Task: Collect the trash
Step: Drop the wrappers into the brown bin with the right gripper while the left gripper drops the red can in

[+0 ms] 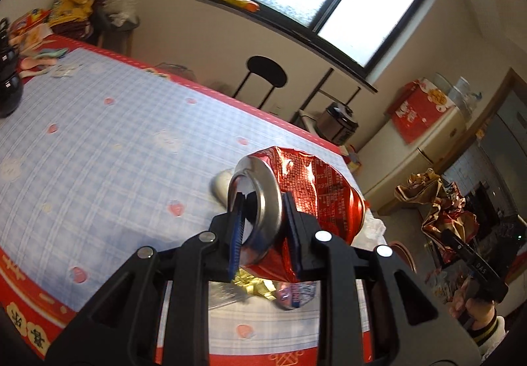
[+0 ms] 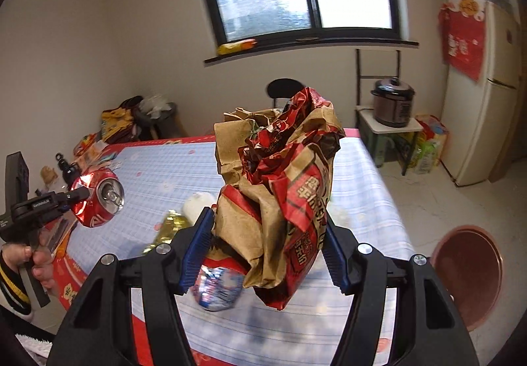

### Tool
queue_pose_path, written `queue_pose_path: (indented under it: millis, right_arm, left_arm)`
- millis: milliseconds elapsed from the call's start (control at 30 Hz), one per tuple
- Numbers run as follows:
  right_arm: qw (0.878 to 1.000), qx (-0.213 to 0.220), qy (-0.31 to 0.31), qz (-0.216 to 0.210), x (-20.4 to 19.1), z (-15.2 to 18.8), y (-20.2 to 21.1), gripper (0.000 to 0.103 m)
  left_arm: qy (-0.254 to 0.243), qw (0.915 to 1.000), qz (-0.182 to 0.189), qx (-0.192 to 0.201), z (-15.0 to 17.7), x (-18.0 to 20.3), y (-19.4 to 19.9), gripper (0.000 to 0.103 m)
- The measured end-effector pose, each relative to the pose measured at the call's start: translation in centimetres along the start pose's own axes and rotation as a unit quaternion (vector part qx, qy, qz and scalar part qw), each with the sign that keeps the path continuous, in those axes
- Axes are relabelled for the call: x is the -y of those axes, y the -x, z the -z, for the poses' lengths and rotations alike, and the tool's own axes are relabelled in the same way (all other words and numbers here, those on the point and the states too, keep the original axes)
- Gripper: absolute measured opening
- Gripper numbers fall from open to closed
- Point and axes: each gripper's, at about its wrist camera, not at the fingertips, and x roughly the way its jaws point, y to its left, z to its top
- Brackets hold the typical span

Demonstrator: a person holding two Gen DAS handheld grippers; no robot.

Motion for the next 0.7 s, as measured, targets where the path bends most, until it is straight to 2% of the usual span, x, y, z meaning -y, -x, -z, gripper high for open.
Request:
queue_pose_path:
  millis: [233,400,533,667,700]
  right_arm:
    - [0.995,-0.007,-0.045,0.091,8.8,1.4,2.3,0.062]
    - [0.981,-0.033,-0.094,0.167,16.3,3.1,3.3,0.062]
    - [0.971,-0.048,-0.131,0.196,21.5,4.2,3.7,0.062]
    - [0.965,-0.059,-0.126,0.221,25.0,3.9,3.2,0.064]
    - [0.964,-0.064,-0.126,0.227,25.9,3.6,3.0,0.067]
  left_arm:
    - [-0.029,0.9988,0.034,-0.02,0.5,6.7,-4.3,0.026]
    - [-0.044,0.997,0.053,-0.036,1.8,10.9,-7.2,0.026]
    - [-0.05,0.9959,0.063,-0.042,3.0,13.7,-8.9,0.026]
    - [-0.054,0.9954,0.065,-0.045,3.9,15.3,-9.8,0.026]
    - [-0.055,0.9953,0.065,-0.046,4.2,15.7,-10.0,0.026]
